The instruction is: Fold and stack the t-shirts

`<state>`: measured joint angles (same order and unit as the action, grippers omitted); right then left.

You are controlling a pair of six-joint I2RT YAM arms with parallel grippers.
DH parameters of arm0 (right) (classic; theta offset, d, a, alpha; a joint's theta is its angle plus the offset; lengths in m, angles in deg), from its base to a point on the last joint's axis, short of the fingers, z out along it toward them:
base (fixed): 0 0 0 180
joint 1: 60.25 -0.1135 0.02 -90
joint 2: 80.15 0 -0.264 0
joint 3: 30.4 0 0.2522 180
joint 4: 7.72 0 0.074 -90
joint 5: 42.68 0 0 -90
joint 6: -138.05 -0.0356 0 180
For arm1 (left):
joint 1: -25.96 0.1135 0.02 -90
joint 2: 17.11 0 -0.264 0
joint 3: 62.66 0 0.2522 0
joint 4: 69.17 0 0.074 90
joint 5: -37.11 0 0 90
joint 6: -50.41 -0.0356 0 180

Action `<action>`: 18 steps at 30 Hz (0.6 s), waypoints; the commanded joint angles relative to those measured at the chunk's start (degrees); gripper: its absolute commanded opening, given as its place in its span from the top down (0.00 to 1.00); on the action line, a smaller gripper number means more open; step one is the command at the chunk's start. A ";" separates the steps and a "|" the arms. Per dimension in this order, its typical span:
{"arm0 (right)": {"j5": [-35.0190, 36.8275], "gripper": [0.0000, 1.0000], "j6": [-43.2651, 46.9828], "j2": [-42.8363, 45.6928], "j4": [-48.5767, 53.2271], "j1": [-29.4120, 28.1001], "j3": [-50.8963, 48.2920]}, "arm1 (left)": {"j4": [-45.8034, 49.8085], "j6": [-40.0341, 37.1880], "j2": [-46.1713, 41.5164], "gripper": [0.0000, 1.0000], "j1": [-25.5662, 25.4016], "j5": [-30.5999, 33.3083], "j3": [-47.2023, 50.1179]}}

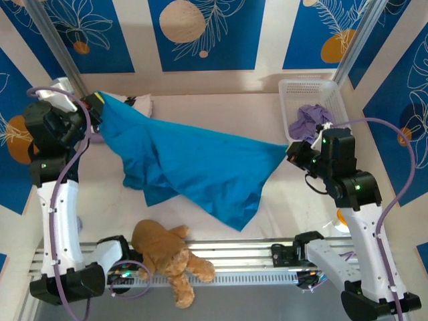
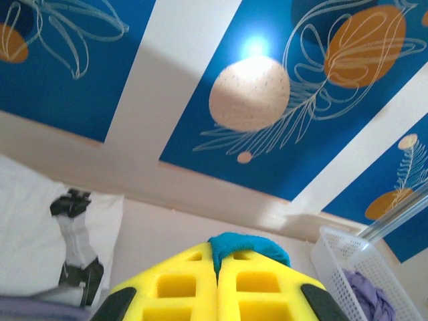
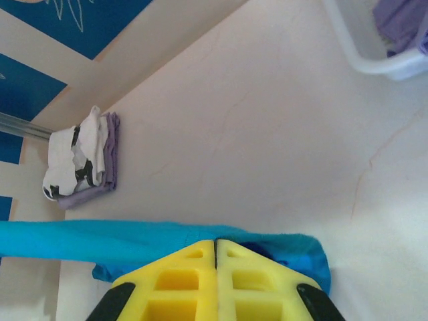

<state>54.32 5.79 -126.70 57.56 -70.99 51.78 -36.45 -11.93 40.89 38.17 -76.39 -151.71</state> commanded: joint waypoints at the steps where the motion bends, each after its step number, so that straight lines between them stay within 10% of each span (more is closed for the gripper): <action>1: -1.82 1.00 -1.60 2.00 0.55 0.67 -1.94 | -3.64 -2.23 -3.17 1.00 0.14 -1.08 2.35; 12: -5.37 1.00 -4.16 3.58 3.93 1.15 -13.04 | -0.52 -3.99 -9.79 1.00 -0.16 -1.19 17.10; 18: -11.16 1.00 0.98 -9.58 -5.02 4.16 -15.29 | -1.36 -4.86 -7.14 1.00 -0.23 -1.62 22.58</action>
<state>47.59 3.95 -130.02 58.68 -67.65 37.11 -36.47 -14.73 32.82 38.10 -77.03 -130.55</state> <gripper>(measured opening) 0.063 0.049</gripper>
